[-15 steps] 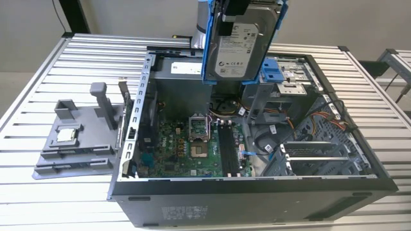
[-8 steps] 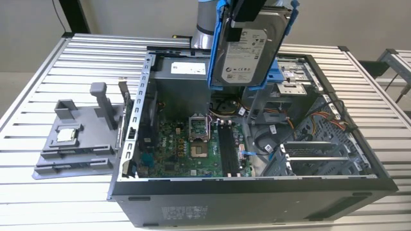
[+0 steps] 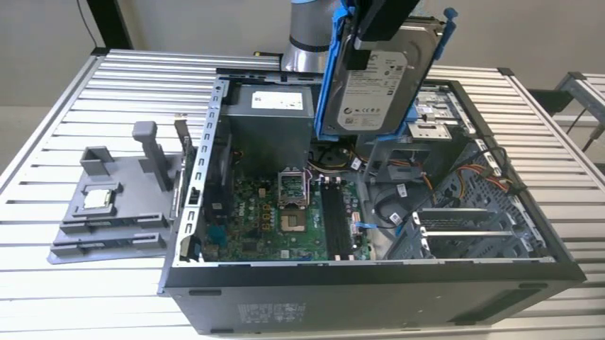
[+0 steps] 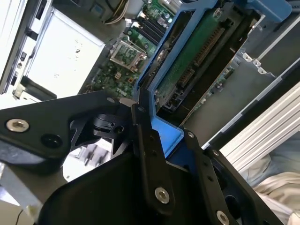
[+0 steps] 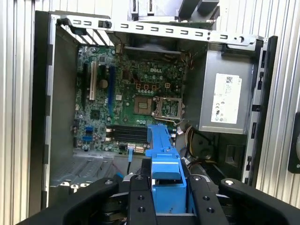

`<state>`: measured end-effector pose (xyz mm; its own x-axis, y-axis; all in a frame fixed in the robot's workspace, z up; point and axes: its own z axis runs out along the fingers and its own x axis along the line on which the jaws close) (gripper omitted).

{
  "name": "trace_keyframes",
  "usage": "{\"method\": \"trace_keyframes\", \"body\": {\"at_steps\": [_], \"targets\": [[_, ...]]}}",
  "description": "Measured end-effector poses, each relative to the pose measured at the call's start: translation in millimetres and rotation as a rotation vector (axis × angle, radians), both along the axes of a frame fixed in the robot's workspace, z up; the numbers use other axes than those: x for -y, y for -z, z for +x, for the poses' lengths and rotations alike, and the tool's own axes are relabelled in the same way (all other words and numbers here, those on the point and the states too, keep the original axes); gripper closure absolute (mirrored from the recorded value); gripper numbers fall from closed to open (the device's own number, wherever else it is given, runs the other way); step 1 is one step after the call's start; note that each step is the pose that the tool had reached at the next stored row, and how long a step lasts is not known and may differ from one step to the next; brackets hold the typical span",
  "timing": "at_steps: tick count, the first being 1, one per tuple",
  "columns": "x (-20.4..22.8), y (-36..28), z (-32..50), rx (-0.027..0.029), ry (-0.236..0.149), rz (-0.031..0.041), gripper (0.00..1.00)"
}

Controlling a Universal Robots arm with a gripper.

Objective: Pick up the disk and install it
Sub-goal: 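Pick up the disk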

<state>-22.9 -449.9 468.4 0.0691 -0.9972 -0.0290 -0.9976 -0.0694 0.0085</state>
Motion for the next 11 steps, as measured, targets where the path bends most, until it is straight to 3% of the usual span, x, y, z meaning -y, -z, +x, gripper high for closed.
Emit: {"method": "trace_keyframes", "body": {"at_steps": [11], "targets": [[19.3, 0.8, 15.1, 0.0, 0.0, 0.0, 1.0]]}}
